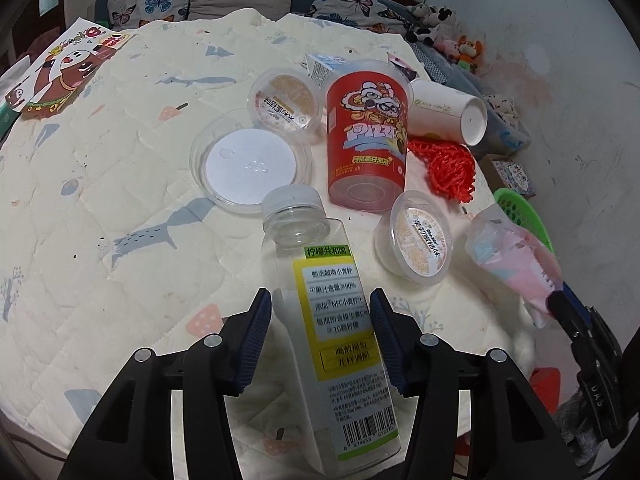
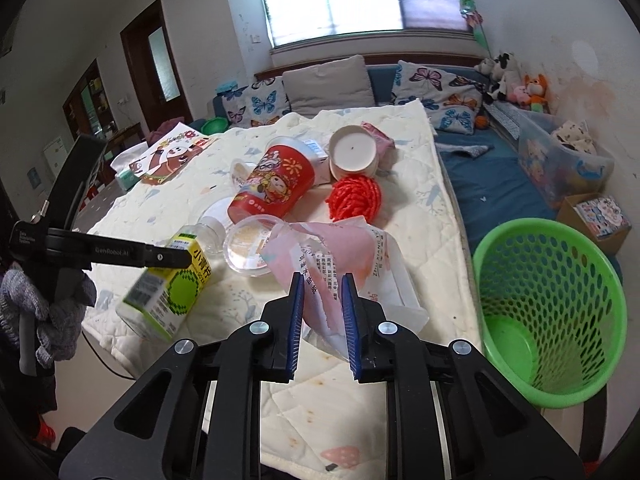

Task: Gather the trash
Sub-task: 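Carry the pink bag with the right tool over the green wastebasket and release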

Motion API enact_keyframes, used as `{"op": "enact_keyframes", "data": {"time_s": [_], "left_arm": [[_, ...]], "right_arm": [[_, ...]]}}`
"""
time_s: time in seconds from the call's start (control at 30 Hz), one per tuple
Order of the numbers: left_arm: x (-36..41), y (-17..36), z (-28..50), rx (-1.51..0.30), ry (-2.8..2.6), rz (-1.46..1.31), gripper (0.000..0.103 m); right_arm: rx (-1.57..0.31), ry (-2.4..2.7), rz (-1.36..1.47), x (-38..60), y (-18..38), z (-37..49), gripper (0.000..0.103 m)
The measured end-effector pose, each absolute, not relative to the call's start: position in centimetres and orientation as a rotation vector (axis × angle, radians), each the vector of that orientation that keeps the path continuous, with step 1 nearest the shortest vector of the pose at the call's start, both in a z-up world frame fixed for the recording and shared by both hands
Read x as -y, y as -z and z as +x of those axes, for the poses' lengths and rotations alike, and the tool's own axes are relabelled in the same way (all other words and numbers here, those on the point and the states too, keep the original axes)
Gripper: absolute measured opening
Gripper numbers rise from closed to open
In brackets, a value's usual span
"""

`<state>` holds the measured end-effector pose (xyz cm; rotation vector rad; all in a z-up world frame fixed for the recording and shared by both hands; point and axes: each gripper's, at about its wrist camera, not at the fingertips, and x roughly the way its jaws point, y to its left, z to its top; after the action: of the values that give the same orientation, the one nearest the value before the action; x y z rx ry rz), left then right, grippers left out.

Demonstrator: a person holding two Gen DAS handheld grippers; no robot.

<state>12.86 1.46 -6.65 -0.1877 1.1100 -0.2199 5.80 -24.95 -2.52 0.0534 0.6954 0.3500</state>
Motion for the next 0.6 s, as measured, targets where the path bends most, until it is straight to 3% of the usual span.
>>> {"op": "enact_keyframes", "data": {"time_s": [0.2, 0.3, 0.6], "left_arm": [[-0.5, 7.1, 13.6, -1.113, 0.189, -0.130, 0.059], [-0.4, 7.5, 14.0, -1.111, 0.173, -0.114, 0.051], [-1.1, 5.6, 12.6, -1.073, 0.224, -0.147, 0.049]], "right_arm": [[-0.699, -0.342, 0.057, 25.3, 2.8, 5.8, 0.020], [-0.699, -0.340, 0.067, 25.6, 2.7, 5.8, 0.020], [-0.663, -0.280, 0.096, 28.1, 1.8, 5.7, 0.020]]}}
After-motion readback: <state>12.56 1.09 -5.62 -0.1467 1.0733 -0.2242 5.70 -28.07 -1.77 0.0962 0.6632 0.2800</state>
